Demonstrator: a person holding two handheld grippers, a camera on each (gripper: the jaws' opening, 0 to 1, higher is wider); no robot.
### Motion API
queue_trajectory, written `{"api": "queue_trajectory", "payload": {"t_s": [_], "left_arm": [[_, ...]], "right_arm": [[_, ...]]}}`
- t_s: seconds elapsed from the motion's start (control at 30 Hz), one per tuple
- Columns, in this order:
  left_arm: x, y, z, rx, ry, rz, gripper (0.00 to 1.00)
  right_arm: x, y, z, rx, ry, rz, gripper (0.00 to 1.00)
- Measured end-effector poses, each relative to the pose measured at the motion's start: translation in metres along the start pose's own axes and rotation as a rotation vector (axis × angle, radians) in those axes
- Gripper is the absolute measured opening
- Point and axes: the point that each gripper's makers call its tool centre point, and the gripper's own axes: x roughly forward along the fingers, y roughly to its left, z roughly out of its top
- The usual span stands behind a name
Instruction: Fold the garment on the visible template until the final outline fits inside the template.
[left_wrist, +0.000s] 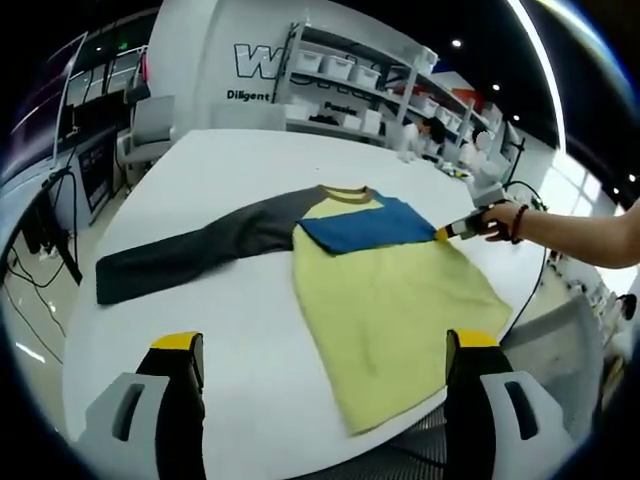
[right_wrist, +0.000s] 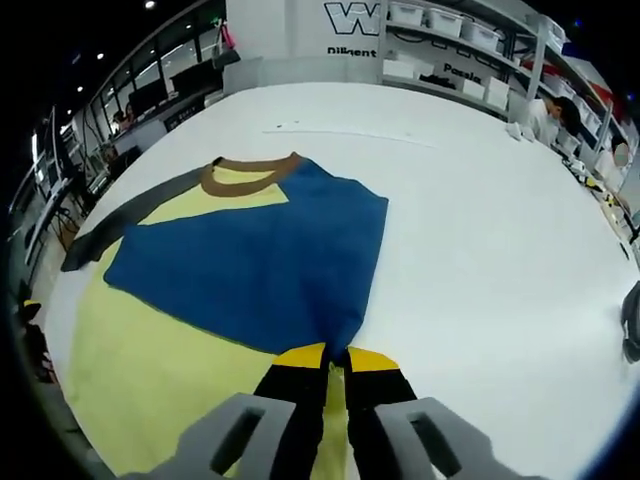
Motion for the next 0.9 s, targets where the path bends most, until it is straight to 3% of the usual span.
{"api": "queue_trajectory", "payload": {"t_s": [0.9], "left_arm": [[0.001, 0.001, 0.0, -0.003, 0.004, 0.006, 0.99]], "right_arm": [[-0.01, -0.044, -0.012, 0.067, 0.002, -0.04, 0.0]]}}
